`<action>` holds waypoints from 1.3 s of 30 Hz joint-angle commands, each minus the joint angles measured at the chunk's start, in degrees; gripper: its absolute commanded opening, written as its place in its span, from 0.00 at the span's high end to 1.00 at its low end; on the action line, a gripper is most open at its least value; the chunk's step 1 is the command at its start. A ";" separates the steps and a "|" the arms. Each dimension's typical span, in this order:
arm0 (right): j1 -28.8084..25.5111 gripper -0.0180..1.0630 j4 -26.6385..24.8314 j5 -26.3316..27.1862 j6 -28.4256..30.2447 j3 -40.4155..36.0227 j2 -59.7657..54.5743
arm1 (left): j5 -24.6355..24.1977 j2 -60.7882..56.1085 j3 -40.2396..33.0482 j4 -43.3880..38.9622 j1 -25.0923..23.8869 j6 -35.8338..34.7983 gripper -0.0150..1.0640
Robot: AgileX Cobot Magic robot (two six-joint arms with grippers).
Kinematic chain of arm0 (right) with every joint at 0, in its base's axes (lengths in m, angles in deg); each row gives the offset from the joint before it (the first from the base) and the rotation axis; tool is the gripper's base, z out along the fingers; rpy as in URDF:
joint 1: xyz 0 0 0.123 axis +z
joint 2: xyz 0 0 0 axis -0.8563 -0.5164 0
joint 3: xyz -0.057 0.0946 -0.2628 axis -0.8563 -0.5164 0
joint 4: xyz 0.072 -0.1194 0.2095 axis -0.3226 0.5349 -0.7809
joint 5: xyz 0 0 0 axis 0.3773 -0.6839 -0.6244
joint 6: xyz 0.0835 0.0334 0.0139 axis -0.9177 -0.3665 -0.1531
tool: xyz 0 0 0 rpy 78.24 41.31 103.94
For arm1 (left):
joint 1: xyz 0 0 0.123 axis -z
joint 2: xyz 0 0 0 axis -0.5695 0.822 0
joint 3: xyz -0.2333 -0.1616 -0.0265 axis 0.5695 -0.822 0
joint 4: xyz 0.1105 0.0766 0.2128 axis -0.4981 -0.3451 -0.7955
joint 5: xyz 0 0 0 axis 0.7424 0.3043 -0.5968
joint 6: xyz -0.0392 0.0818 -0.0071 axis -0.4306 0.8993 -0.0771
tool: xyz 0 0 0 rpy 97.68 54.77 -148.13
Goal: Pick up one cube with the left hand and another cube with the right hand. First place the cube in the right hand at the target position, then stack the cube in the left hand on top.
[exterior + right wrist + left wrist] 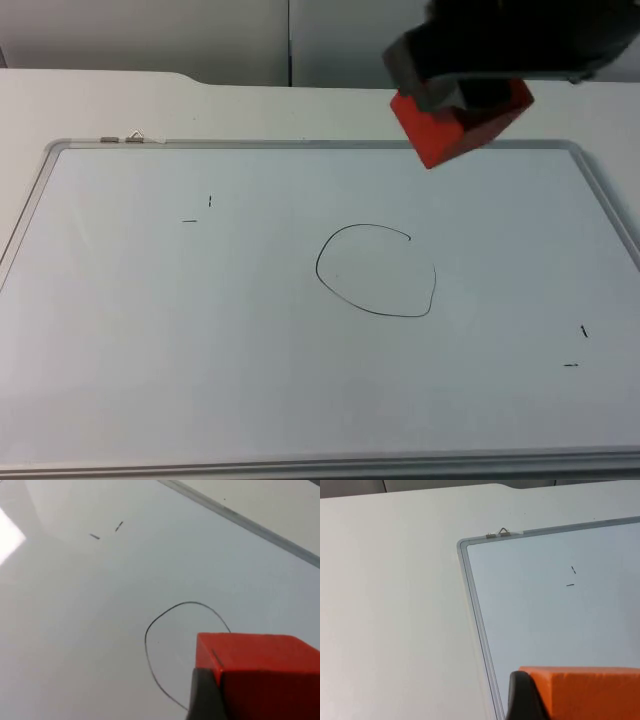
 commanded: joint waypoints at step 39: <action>-10.63 0.99 -17.73 5.34 16.47 14.81 -34.07 | 1.09 -0.44 -0.02 0.02 0.49 -0.14 0.99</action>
